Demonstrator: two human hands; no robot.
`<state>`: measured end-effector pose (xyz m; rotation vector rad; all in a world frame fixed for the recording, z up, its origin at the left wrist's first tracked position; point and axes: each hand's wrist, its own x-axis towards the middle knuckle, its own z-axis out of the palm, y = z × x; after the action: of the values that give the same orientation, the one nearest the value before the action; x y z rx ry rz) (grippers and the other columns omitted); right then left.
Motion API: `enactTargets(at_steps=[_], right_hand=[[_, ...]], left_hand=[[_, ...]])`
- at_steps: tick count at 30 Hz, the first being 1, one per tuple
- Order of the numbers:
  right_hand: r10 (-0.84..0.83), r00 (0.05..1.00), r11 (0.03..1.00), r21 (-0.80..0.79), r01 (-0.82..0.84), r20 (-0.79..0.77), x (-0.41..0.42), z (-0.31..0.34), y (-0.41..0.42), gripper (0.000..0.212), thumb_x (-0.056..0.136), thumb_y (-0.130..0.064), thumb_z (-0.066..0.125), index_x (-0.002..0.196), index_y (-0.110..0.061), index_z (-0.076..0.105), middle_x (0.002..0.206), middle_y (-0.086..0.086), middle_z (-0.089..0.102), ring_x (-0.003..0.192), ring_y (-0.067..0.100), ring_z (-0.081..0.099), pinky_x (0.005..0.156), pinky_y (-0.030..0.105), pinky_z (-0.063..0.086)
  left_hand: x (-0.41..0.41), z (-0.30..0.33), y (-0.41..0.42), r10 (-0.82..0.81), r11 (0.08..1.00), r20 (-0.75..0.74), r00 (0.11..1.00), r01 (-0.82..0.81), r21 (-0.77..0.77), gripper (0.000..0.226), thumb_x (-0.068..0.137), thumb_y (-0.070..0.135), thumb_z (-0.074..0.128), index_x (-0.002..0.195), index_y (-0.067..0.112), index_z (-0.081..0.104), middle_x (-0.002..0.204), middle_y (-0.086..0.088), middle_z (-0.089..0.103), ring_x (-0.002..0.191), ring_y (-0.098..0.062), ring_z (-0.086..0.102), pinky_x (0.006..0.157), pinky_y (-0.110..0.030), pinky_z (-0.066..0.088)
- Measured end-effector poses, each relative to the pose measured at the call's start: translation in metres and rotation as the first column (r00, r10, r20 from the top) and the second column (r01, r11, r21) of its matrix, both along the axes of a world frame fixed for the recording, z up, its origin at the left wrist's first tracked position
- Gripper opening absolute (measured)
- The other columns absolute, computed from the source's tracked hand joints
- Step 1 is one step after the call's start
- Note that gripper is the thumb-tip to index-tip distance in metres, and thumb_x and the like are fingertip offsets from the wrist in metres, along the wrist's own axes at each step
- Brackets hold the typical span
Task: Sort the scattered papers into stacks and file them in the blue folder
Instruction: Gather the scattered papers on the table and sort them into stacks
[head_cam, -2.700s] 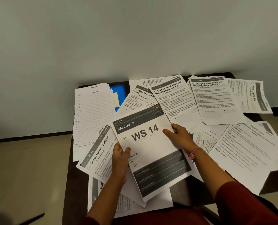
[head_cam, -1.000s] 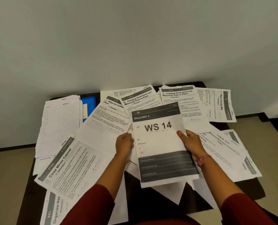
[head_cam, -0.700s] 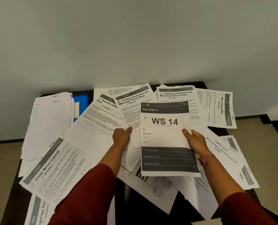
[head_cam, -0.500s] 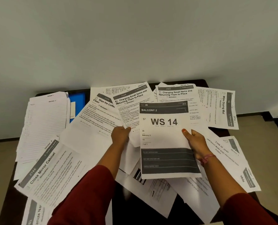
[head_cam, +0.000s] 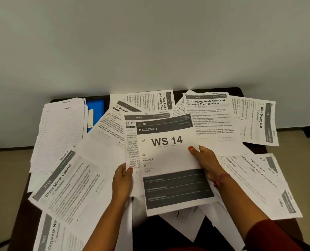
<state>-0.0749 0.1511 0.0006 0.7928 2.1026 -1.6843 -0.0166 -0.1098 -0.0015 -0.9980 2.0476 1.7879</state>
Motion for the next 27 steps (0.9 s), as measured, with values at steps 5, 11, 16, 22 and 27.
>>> enactTargets(at_steps=[5, 11, 16, 22, 27], right_hand=[[0.067, 0.997, 0.997, -0.039, -0.066, 0.033, 0.022, -0.006, -0.028, 0.033, 0.096, -0.033, 0.054, 0.118, -0.011, 0.061, 0.112, 0.006, 0.066, 0.1, 0.023, 0.062, 0.085, 0.03, 0.052], [0.083, 0.995, 0.996, 0.04, -0.085, 0.06, 0.042, -0.011, -0.047, 0.031, 0.097, -0.034, 0.051, 0.115, -0.009, 0.059, 0.107, 0.004, 0.063, 0.092, 0.018, 0.058, 0.082, 0.029, 0.047], [0.071, 0.994, 0.987, 0.138, -0.082, 0.083, 0.05, -0.015, -0.056, 0.043, 0.096, -0.033, 0.053, 0.125, -0.001, 0.055, 0.126, 0.013, 0.058, 0.105, 0.024, 0.054, 0.092, 0.031, 0.043], [0.078, 0.992, 0.97, 0.222, -0.099, 0.101, 0.051, -0.015, -0.068, 0.056, 0.096, -0.034, 0.053, 0.138, 0.001, 0.043, 0.14, 0.017, 0.048, 0.128, 0.031, 0.046, 0.102, 0.035, 0.039], [0.073, 0.995, 0.961, 0.263, -0.087, 0.064, 0.051, -0.012, -0.079, 0.058, 0.096, -0.032, 0.054, 0.143, -0.003, 0.036, 0.147, 0.015, 0.04, 0.135, 0.03, 0.039, 0.108, 0.037, 0.033]], left_hand=[[0.044, 0.007, -0.011, 0.008, 0.995, 0.031, 0.999, -0.011, 0.096, 0.017, 0.1, 0.01, 0.045, 0.105, 0.014, 0.061, 0.1, -0.005, 0.073, 0.088, -0.023, 0.071, 0.079, -0.04, 0.057], [0.066, 0.005, -0.017, -0.005, 0.99, 0.081, 0.997, -0.007, 0.143, 0.015, 0.1, 0.02, 0.049, 0.109, 0.016, 0.059, 0.104, -0.003, 0.07, 0.095, -0.022, 0.067, 0.081, -0.038, 0.054], [0.072, 0.004, -0.023, -0.014, 0.987, 0.125, 0.992, -0.006, 0.161, 0.023, 0.102, 0.024, 0.041, 0.107, 0.011, 0.059, 0.104, -0.009, 0.07, 0.095, -0.025, 0.067, 0.085, -0.038, 0.053], [0.075, -0.001, -0.027, -0.08, 0.982, 0.135, 0.988, 0.055, 0.182, 0.023, 0.098, 0.031, 0.05, 0.114, 0.016, 0.057, 0.106, -0.007, 0.07, 0.096, -0.024, 0.068, 0.09, -0.044, 0.055], [0.076, -0.005, -0.028, -0.158, 0.982, 0.112, 0.981, 0.144, 0.124, 0.02, 0.098, 0.02, 0.051, 0.119, 0.021, 0.05, 0.115, -0.005, 0.065, 0.1, -0.019, 0.065, 0.09, -0.037, 0.054]])
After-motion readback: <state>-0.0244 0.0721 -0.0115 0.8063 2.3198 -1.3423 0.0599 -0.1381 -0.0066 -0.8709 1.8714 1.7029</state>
